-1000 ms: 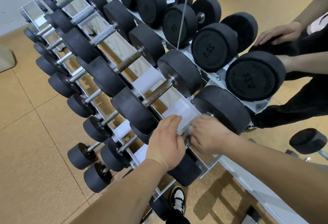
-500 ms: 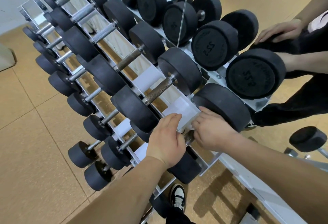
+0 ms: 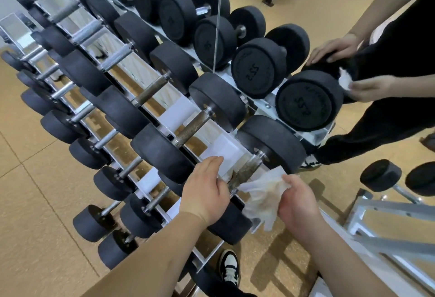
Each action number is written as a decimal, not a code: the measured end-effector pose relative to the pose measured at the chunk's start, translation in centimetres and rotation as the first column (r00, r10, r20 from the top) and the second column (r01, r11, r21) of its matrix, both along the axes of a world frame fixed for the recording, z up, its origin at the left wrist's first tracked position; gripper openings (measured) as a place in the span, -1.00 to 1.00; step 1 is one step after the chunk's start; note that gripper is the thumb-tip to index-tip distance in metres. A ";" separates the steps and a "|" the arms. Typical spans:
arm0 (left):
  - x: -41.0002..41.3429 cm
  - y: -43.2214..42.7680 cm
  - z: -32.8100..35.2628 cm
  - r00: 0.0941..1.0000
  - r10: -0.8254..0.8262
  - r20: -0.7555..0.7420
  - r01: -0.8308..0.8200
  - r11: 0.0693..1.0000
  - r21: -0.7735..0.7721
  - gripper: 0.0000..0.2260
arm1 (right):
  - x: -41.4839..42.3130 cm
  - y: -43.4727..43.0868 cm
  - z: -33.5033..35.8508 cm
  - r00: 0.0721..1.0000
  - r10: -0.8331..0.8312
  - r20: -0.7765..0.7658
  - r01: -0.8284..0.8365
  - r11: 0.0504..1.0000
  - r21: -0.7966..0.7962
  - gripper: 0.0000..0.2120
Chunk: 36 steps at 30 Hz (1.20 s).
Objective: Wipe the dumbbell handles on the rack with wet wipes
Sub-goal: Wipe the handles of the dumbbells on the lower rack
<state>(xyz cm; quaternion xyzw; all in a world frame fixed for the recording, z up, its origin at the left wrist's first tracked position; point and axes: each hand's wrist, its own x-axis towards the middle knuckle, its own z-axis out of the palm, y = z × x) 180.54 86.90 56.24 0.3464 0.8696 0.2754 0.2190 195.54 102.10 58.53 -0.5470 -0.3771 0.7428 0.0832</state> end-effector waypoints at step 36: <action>0.0 0.6 0.2 1.000 -0.010 -0.015 0.010 0.999 -0.035 -0.62 | -11.7 -2.4 -4.2 0.956 -0.143 0.257 0.161 0.986 -0.048 -0.33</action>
